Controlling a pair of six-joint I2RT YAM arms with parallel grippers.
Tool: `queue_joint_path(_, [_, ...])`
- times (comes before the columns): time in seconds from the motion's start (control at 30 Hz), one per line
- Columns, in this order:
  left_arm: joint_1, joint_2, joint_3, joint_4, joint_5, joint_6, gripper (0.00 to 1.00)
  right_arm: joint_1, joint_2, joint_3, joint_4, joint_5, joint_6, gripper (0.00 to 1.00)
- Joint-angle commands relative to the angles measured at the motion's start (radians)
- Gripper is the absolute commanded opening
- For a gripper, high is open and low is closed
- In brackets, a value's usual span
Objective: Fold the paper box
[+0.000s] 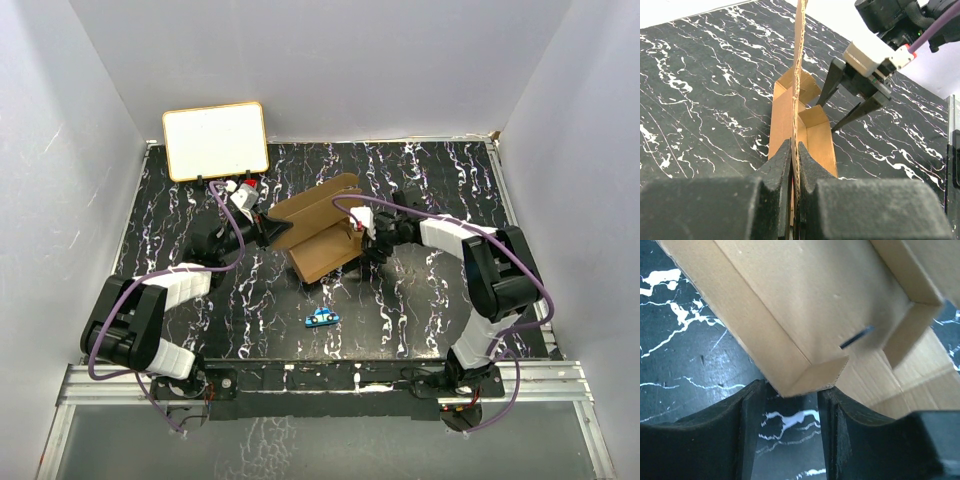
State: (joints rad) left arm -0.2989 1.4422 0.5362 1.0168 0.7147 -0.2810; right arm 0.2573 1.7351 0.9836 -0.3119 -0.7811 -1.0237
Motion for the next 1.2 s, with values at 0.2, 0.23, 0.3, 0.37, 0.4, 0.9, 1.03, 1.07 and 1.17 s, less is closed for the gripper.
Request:
queue_joint_path(0.2, [-0.005, -0.007, 0.006, 0.023, 0.019, -0.009, 0.0, 0.071, 0.036, -0.026, 0.119, 0.042, -0.045, 0.44])
queue_joint_path(0.23, [-0.006, -0.008, 0.005, 0.022, 0.019, -0.009, 0.0, 0.075, 0.035, -0.032, 0.128, 0.048, -0.047, 0.43])
queue_joint_path(0.3, [-0.005, -0.007, 0.005, 0.023, 0.017, -0.009, 0.0, 0.082, 0.031, -0.043, 0.148, 0.056, -0.053, 0.41])
queue_joint_path(0.37, [-0.005, -0.005, 0.006, 0.021, 0.017, -0.009, 0.0, 0.089, 0.028, -0.054, 0.159, 0.065, -0.065, 0.4])
queue_joint_path(0.4, [-0.005, -0.003, 0.008, 0.02, 0.017, -0.009, 0.0, 0.091, 0.026, -0.057, 0.161, 0.065, -0.076, 0.39])
queue_joint_path(0.9, [-0.005, 0.003, 0.013, 0.007, 0.013, -0.011, 0.0, 0.122, -0.023, -0.112, 0.194, 0.117, -0.201, 0.13])
queue_joint_path(1.03, [-0.006, 0.003, 0.013, 0.006, 0.011, -0.012, 0.0, 0.124, -0.044, -0.13, 0.218, 0.131, -0.207, 0.08])
queue_joint_path(1.07, [-0.005, 0.003, 0.013, 0.005, 0.01, -0.012, 0.0, 0.123, -0.048, -0.132, 0.22, 0.133, -0.208, 0.08])
queue_joint_path(1.17, [-0.005, 0.004, 0.013, 0.0, 0.009, -0.008, 0.0, 0.124, -0.054, -0.133, 0.215, 0.139, -0.212, 0.09])
